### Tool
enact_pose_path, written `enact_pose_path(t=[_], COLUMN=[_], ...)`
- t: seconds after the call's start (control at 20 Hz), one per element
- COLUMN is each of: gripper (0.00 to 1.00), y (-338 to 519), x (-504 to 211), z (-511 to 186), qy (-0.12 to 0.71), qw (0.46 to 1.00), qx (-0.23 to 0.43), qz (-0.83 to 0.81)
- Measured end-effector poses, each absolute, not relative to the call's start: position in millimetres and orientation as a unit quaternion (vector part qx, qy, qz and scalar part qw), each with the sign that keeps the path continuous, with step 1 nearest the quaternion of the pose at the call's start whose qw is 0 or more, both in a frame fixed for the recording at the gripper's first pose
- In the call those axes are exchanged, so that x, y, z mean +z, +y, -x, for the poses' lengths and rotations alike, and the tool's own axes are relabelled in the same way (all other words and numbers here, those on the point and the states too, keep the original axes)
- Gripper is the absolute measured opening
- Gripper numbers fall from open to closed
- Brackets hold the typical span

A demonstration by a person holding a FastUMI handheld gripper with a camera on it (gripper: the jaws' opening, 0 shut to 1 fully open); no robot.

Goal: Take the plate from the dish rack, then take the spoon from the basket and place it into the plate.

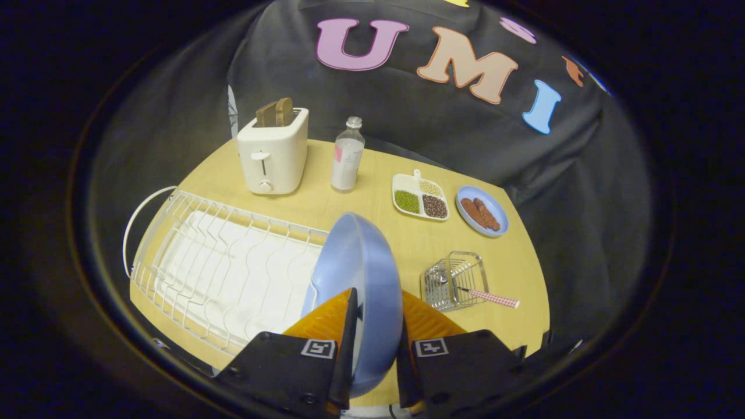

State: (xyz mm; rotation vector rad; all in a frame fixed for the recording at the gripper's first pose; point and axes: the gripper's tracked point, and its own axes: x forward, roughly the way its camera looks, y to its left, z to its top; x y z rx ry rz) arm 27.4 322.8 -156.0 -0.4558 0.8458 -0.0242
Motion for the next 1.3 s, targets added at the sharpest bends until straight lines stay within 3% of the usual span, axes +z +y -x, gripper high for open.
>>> enact_pose_path(t=[0.65,0.9,1.3], gripper=[0.30,0.28,0.28], y=[347.3,353.2,313.1], x=[-117.7,-76.3,-79.9], z=[-42.9,-47.0,-19.7], qy=[0.382,0.362,0.422], qw=[0.880,0.903,0.904], qx=[-0.028,-0.012,0.051], qz=[0.280,0.232,0.043])
